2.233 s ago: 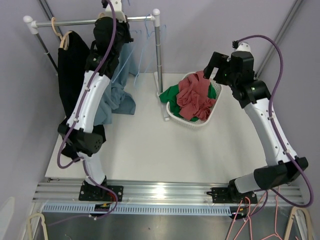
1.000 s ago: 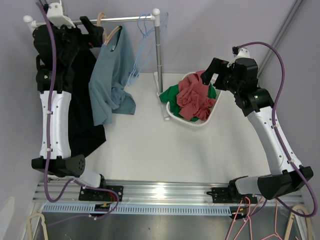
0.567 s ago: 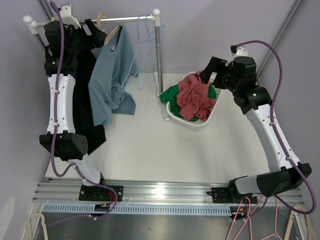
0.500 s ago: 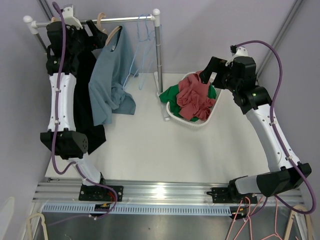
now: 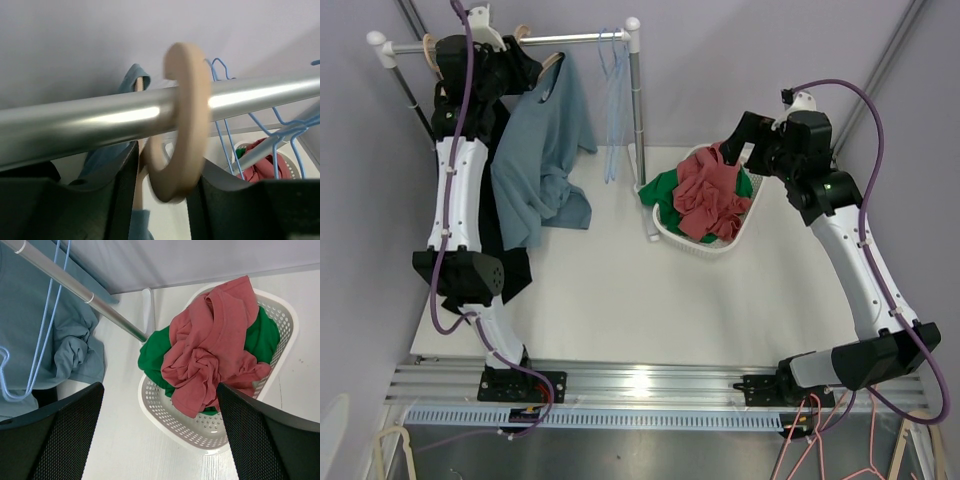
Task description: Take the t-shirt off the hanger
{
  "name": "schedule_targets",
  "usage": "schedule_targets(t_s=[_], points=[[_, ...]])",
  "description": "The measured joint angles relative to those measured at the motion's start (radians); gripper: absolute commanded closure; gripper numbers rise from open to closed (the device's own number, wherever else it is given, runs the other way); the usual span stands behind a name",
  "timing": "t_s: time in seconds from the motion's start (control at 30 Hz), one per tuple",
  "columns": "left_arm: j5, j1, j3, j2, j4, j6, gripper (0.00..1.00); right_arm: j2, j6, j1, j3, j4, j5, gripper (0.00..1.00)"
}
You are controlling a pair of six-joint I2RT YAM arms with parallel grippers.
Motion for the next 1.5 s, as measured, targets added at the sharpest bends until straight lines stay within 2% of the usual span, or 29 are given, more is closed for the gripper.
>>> schedule_targets(t_s=[0.03,0.07,0.17,0.63,0.73,0.87,0.97,1.17,1.23,1.33,1.5], points=[[-0.014,-0.012,0.000,0.002,0.004,0.010,0.59,0.000,0.000,-0.003,0.000,0.001,-0.002,0.01],[-0.027,-0.026,0.001,0.003,0.006,0.023,0.66,0.001,0.000,-0.006,0.000,0.003,-0.004,0.01],[-0.069,-0.064,0.005,0.013,0.010,0.058,0.99,0.003,0.000,-0.017,0.000,0.009,-0.018,0.00],[-0.232,-0.137,0.000,-0.023,-0.004,0.136,0.99,0.003,0.000,-0.037,-0.007,0.041,-0.079,0.00],[-0.296,-0.170,-0.038,-0.106,-0.011,0.146,1.00,-0.009,-0.015,-0.036,-0.037,0.077,-0.152,0.01],[-0.414,-0.224,-0.183,-0.307,0.024,0.153,0.99,-0.074,-0.083,-0.003,-0.147,0.184,-0.291,0.01],[-0.502,-0.259,-0.271,-0.449,-0.003,0.151,1.00,-0.097,-0.161,0.114,-0.158,0.234,-0.372,0.00],[-0.705,-0.317,-0.294,-0.555,-0.104,0.079,1.00,-0.132,-0.288,0.507,-0.198,0.374,-0.429,0.01],[-0.787,-0.349,-0.299,-0.575,-0.146,0.040,0.99,-0.160,-0.300,0.661,-0.275,0.451,-0.414,0.00],[-0.867,-0.375,-0.328,-0.608,-0.212,-0.029,0.99,-0.171,-0.307,0.811,-0.365,0.559,-0.357,0.01],[-0.933,-0.388,-0.358,-0.631,-0.312,-0.109,0.99,-0.129,-0.305,0.953,-0.424,0.697,-0.241,0.00]])
